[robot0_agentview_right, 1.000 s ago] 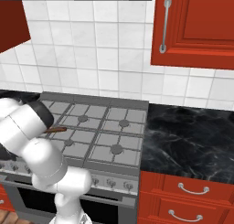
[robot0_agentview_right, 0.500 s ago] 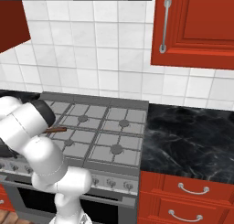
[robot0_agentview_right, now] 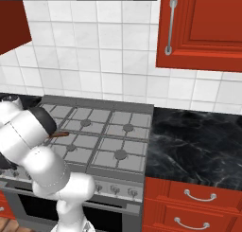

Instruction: Place the pan on the front left burner on the stove. Then place the tomato and the onion in the pan and turn on the front left burner.

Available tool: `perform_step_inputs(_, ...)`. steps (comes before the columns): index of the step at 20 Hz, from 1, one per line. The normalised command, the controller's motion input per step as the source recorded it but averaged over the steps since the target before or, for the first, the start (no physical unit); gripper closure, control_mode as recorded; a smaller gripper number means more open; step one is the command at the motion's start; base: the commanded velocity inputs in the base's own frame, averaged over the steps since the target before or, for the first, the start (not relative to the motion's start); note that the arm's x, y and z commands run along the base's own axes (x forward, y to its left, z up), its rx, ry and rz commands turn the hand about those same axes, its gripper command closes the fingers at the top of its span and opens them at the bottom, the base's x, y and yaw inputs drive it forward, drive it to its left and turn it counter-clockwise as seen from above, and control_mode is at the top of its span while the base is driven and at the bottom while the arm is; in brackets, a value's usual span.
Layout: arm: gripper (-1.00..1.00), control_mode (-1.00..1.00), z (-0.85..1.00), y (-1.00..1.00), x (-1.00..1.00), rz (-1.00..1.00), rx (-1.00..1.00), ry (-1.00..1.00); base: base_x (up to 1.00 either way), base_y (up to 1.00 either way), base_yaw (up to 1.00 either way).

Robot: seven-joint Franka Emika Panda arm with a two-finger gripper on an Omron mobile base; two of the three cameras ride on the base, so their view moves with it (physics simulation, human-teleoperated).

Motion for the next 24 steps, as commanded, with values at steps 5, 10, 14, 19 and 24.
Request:
perform_step_inputs(5,-1.0,-1.0,0.58,0.0,0.0,0.0,0.02,0.0,0.0,0.0,0.0)
perform_step_inputs(10,-1.0,-1.0,0.51,0.0,-0.09,-0.01,0.0,0.0,0.0,0.0,0.0)
perform_step_inputs(14,-1.0,-1.0,0.11,-0.08,-0.49,-0.11,0.01,-0.02,0.0,0.0,0.0)
perform_step_inputs(19,-1.0,-1.0,0.0,-0.4,-0.78,-0.06,0.11,-0.14,0.0,0.0,0.0)
perform_step_inputs(24,-1.0,-1.0,0.12,-0.24,-0.73,-0.1,0.13,-0.14,0.0,0.0,0.0)
